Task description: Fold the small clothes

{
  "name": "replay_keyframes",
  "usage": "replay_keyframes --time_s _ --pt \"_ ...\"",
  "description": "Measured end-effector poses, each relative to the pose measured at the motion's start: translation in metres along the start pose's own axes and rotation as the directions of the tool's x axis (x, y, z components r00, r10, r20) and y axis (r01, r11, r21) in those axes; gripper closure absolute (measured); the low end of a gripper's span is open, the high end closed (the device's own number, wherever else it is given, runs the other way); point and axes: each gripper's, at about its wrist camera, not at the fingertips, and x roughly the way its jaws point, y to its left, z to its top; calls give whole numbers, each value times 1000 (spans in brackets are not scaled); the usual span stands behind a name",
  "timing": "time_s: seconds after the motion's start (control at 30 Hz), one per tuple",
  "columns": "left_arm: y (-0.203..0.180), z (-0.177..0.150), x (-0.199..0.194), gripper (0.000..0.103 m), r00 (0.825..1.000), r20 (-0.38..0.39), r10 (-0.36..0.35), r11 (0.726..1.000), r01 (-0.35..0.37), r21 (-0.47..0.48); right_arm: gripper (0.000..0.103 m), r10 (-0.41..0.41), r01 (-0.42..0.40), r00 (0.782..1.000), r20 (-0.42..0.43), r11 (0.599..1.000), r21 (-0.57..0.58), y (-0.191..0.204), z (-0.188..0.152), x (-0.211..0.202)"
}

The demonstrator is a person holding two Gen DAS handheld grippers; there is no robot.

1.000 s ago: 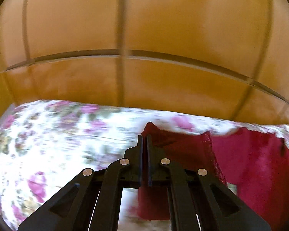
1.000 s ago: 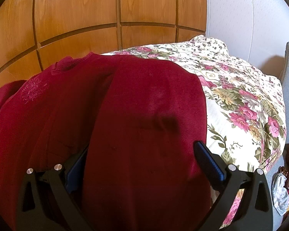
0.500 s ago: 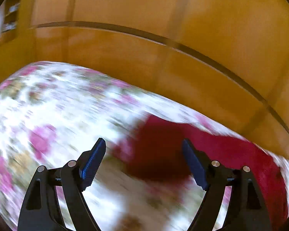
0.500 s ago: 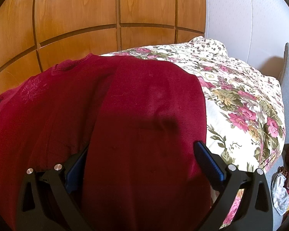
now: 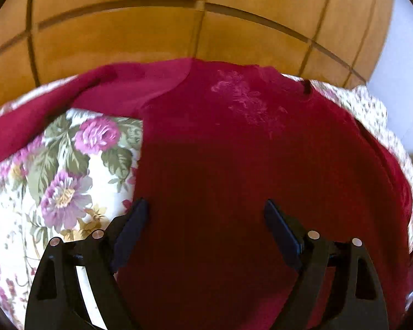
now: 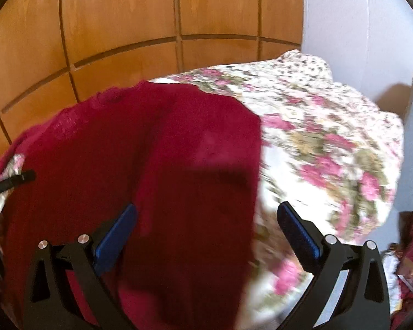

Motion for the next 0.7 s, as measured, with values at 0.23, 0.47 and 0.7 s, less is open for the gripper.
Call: replay_keyframes --time_s 0.23,0.47,0.7 --pt "9 -2 3 8 1000 -21 16 999 -16 -34 28 99 -95 991 -89 994 51 -14 -13 2" --pt "13 -4 1 7 1000 -19 16 999 -17 -33 31 205 -213 963 -172 977 -29 18 -17 14" --pt "14 -6 2 4 1000 -28 12 999 -13 -36 85 226 -223 955 -191 974 40 -4 3 28"
